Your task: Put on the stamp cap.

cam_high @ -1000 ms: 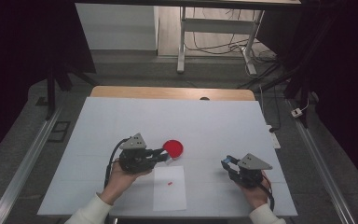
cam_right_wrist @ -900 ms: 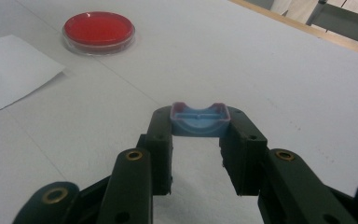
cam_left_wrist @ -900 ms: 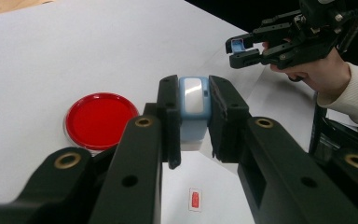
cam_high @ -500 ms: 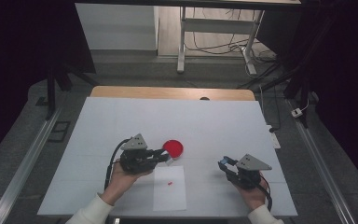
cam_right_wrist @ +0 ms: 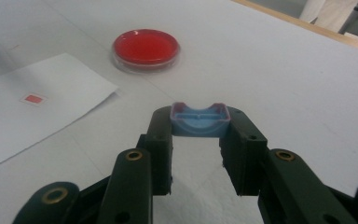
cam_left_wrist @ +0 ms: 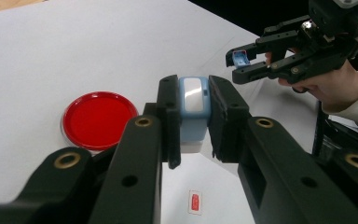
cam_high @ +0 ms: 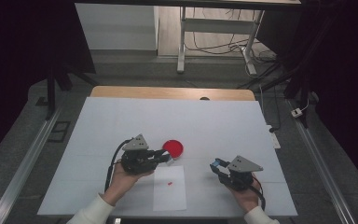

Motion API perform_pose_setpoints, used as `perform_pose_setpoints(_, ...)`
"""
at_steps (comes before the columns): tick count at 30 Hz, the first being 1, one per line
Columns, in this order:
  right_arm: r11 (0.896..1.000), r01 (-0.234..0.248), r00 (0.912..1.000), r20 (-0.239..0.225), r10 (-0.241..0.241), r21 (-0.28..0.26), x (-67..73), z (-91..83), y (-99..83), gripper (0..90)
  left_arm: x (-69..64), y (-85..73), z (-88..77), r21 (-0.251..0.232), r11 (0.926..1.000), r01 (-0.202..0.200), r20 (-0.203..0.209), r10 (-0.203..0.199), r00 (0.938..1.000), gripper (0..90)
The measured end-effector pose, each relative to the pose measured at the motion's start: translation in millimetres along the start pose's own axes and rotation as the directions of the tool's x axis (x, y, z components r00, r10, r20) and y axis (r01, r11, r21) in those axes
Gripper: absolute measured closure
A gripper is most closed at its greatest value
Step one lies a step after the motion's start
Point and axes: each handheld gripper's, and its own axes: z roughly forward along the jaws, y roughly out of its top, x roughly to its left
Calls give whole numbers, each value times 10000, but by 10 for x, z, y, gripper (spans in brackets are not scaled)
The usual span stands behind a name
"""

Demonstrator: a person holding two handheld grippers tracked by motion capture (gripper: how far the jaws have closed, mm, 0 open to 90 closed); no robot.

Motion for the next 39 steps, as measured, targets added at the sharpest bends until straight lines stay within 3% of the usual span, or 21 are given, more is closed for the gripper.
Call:
perform_pose_setpoints(10,9998,206,9990,-389,-203,67,153,111,44,644,-3,-11,44,92,10000,-7,-10,7,10000,747)
perform_pose_setpoints(39,9989,460,9967,-673,-456,44,286,202,100,644,-27,-34,110,233,9997,-85,75,83,9999,747)
